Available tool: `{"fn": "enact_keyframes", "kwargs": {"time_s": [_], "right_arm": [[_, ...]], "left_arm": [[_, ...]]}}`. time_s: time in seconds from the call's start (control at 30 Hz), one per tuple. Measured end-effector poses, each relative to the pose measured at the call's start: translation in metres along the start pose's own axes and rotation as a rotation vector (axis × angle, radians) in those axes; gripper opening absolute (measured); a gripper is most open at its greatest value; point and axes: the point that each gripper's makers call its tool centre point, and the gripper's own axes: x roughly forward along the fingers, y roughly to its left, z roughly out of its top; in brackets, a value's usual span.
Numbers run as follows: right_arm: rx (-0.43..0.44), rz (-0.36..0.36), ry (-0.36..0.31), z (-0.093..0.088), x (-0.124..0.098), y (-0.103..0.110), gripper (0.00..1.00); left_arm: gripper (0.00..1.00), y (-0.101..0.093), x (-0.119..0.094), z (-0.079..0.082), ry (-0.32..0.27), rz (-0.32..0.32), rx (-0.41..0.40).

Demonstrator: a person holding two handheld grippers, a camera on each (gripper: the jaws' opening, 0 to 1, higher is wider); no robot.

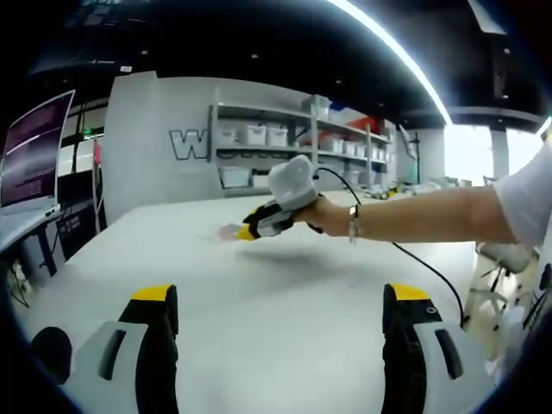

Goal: Open the resealable bag by pulling the two sides of the seal apart until the entire bag opening is separated and visibly accessible.

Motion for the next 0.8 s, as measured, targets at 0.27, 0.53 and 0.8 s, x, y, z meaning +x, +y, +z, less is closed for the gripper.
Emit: {"fn": "enact_keyframes", "kwargs": {"time_s": [0.27,0.53,0.8], "right_arm": [[-0.082,0.004,0.02,-0.002,0.006,-0.002,0.26],[-0.232,0.004,0.04,-0.002,0.012,0.001,0.26],[-0.285,0.014,0.04,0.0,0.018,0.004,0.26]], "left_arm": [[0.97,0.0,0.0,0.001,-0.003,0.003,0.0],[0.97,0.001,0.001,0.0,-0.005,0.005,0.0],[0.97,0.001,0.0,0.0,-0.005,0.005,0.001]]}}
